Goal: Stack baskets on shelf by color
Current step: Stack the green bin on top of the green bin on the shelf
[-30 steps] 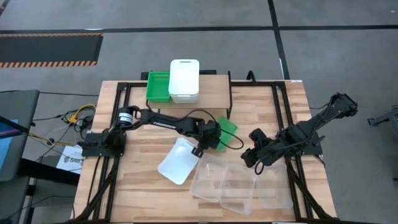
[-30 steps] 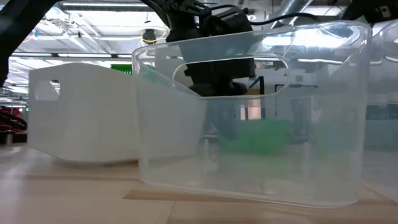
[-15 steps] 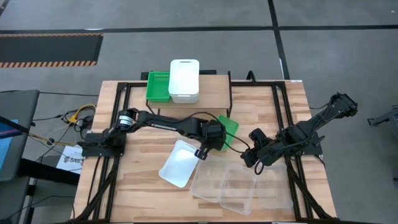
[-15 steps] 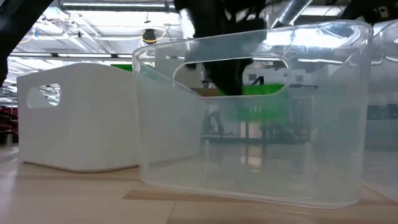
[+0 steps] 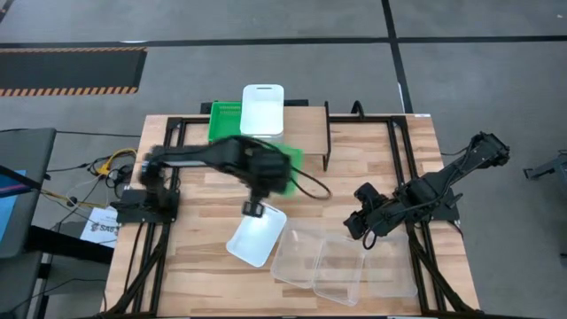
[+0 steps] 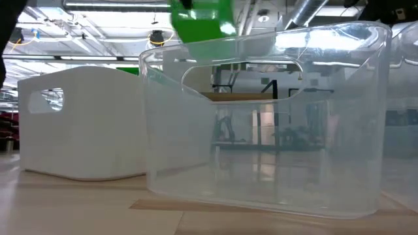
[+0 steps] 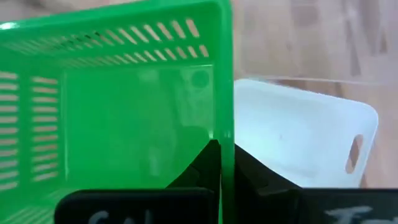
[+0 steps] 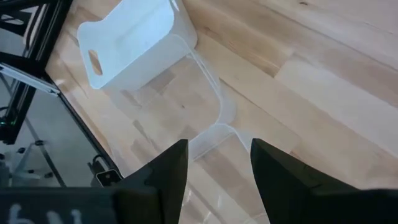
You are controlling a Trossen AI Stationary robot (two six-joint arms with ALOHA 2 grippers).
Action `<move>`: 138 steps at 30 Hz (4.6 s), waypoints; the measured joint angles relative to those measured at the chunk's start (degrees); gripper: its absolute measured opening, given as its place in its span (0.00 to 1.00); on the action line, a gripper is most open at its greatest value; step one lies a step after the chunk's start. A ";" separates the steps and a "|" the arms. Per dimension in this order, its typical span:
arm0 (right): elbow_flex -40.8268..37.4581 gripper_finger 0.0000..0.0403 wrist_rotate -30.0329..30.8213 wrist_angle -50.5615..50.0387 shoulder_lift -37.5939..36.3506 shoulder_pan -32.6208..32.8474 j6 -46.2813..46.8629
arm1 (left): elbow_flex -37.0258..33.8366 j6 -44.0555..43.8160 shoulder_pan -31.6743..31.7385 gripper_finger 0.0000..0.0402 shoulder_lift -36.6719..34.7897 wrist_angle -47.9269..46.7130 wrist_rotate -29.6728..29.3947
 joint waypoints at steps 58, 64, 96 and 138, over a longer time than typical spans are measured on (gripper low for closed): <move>0.00 0.50 1.11 0.43 -0.02 -2.78 -0.82 | -37.13 22.41 36.28 0.00 -28.49 9.53 -2.53; 0.00 0.50 1.09 0.47 -0.01 -2.78 -0.82 | -37.13 22.89 36.83 0.00 -28.49 9.90 -2.43; 0.00 0.50 1.03 0.48 0.00 -2.78 -0.93 | -37.10 23.77 36.83 0.07 -28.45 12.57 -2.64; 0.00 0.50 0.88 0.45 -0.02 -2.64 -0.94 | -32.56 4.44 34.59 0.34 -29.67 16.42 -7.92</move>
